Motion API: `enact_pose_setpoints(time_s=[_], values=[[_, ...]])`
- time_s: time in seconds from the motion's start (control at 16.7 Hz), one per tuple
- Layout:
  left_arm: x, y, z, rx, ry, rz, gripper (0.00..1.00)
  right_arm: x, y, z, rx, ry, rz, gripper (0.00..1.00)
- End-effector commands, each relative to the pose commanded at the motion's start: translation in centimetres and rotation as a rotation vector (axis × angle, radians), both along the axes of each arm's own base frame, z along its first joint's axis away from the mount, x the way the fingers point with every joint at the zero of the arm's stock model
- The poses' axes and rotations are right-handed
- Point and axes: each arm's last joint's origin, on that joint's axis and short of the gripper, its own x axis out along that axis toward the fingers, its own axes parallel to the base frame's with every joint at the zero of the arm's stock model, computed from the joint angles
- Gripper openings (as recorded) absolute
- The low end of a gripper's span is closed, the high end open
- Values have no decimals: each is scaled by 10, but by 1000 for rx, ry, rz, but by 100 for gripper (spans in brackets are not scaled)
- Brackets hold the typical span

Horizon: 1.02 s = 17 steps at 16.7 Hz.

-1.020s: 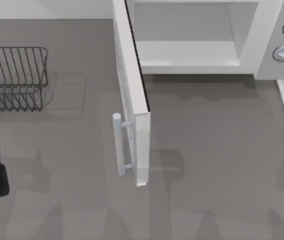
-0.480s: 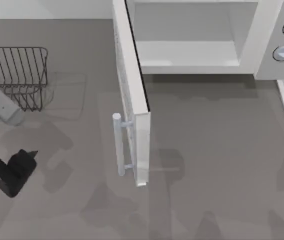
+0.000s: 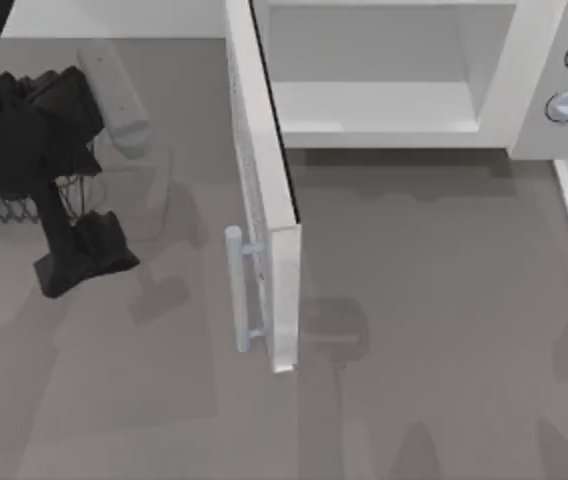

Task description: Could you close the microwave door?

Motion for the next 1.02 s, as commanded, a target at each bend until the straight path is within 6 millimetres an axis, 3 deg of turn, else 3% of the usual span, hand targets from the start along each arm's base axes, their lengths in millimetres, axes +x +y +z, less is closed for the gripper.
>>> enact_pose_setpoints(time_s=[0.42,0.78,1.02], values=[[46,-37,42,-32,88,-192,100,0,0,0,0,0,0,100],[52,-49,80,-80,58,-237,100,0,0,0,0,0,0,100],[51,-51,88,-90,47,-245,100,0,0,0,0,0,0,100]])
